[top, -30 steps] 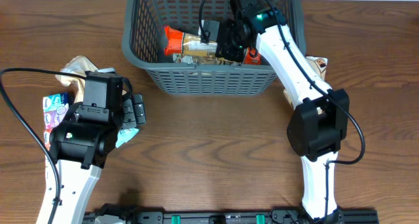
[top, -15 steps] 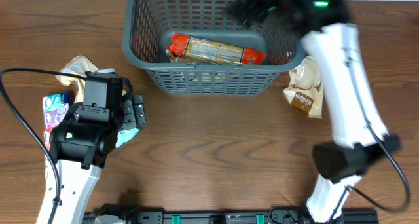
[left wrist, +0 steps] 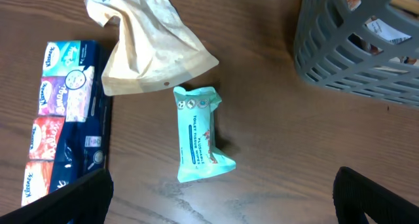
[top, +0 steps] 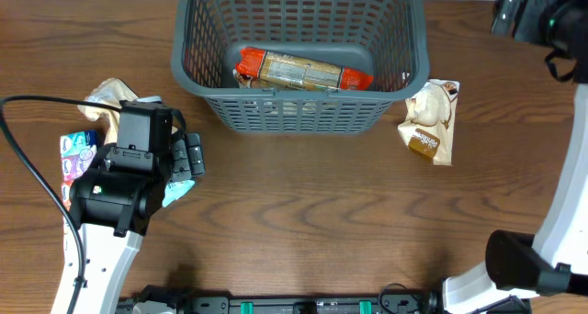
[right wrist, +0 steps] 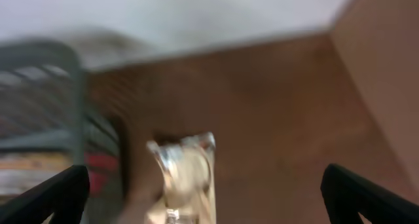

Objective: Pack container

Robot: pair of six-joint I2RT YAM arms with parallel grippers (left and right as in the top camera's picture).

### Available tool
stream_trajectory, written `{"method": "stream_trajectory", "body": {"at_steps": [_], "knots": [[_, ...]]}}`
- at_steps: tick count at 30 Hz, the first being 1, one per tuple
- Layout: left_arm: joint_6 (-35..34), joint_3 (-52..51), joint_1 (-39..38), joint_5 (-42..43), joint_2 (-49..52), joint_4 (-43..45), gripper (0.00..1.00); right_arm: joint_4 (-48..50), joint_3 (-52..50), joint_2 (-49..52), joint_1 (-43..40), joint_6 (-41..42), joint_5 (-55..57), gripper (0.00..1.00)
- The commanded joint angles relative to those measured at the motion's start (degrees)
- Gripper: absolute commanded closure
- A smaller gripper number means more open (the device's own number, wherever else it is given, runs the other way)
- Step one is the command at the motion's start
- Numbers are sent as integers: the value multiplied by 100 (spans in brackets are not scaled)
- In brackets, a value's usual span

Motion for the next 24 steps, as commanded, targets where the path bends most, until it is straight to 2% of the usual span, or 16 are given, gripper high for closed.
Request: {"method": "stream_trajectory", "body": {"at_steps": [1, 11, 24], "knots": [[74, 13, 24, -4, -9, -26, 3, 162, -813, 179, -52, 225, 116, 1], [74, 13, 24, -4, -9, -28, 3, 2472, -4044, 179, 0, 42, -852, 1], [72, 13, 24, -4, -9, -35, 3, 4076, -6094, 190, 52, -24, -1137, 1]]}}
